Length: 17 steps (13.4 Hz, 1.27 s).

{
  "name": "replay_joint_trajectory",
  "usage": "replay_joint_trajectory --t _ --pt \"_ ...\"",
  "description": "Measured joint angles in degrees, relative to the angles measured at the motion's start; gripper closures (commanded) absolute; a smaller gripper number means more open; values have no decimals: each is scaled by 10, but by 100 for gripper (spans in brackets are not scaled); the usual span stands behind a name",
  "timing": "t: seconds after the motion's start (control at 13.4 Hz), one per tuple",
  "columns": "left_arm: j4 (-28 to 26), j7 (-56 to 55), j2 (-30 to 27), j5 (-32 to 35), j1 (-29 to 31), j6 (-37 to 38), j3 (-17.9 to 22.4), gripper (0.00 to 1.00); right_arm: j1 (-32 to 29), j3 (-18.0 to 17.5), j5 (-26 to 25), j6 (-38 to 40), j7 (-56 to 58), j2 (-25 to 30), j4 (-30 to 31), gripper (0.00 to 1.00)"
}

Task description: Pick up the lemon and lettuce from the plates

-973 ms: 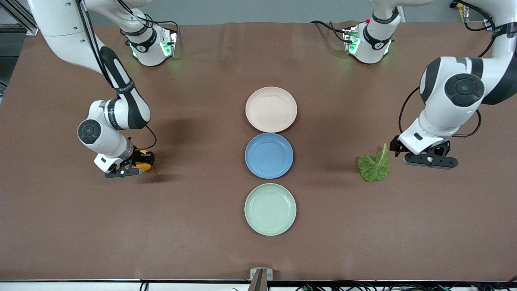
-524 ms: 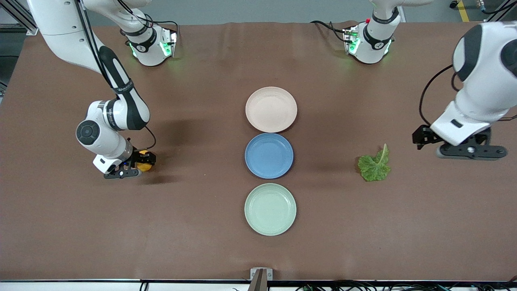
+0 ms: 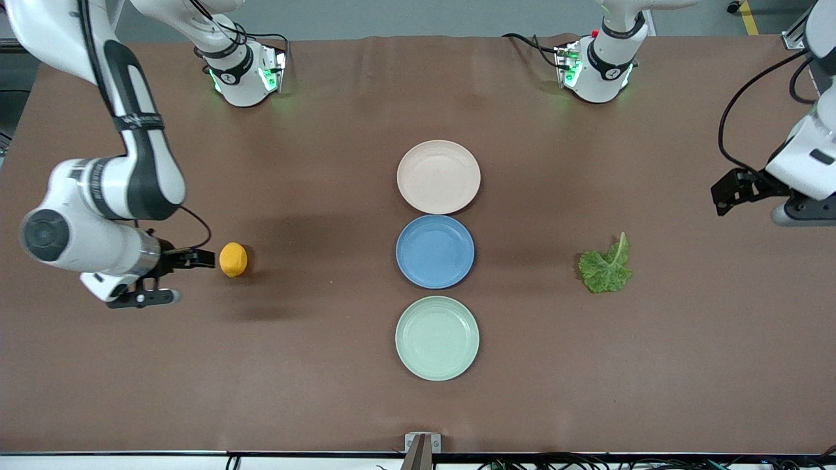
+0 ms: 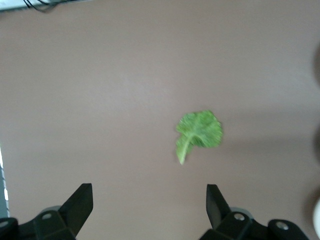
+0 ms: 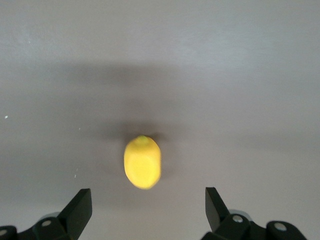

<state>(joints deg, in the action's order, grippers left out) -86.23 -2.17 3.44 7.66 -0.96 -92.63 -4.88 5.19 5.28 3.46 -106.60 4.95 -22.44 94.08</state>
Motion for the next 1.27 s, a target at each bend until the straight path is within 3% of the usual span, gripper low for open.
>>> replay_joint_trajectory --t 0.45,0.75,1.27 --pt "8 -1 -57 -51 9 91 3 0 -40 1 -9 192 1 0 -149 0" --pt "8 -11 -67 -72 11 120 4 0 -54 2 -10 203 0 -1 -179 0" --pt "-5 -26 -80 -73 5 120 -1 0 -59 -2 -9 212 1 19 -176 0"
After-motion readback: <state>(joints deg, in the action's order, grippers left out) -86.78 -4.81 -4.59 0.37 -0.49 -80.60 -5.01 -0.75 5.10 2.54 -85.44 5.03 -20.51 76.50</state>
